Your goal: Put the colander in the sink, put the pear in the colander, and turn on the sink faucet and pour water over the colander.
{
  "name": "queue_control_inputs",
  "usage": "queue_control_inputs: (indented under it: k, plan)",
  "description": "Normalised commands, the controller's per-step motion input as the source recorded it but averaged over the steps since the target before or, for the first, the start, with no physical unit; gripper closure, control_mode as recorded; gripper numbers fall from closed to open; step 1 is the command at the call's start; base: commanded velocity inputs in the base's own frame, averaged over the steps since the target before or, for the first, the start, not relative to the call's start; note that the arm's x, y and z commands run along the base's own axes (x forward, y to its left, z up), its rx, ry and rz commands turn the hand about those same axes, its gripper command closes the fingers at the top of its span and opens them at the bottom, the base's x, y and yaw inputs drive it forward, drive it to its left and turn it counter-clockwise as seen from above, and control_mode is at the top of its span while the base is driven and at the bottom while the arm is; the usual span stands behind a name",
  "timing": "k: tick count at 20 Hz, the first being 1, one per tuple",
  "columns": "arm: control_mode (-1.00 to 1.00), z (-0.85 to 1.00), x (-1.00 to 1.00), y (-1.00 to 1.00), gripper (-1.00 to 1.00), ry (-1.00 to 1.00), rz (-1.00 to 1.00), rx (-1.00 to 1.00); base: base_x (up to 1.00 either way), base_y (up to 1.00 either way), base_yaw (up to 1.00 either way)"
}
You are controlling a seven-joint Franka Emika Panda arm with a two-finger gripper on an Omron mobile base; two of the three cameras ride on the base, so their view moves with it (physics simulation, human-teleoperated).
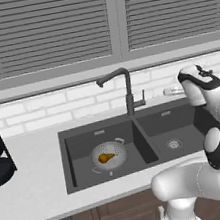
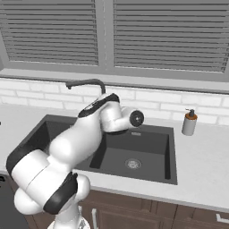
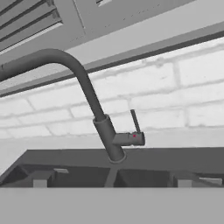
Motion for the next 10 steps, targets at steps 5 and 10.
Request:
queue_control_inputs:
  k: [5,10]
  plan:
    - [-1.00,-0.31,0.01,0.13,-1.00,-0.44,0.03,-0.05,0.00,0.00,0.00]
    - [-1.00,-0.01,0.44,0.01,-1.00,-0.15,-0.01,-0.03,0.00,0.00,0.00]
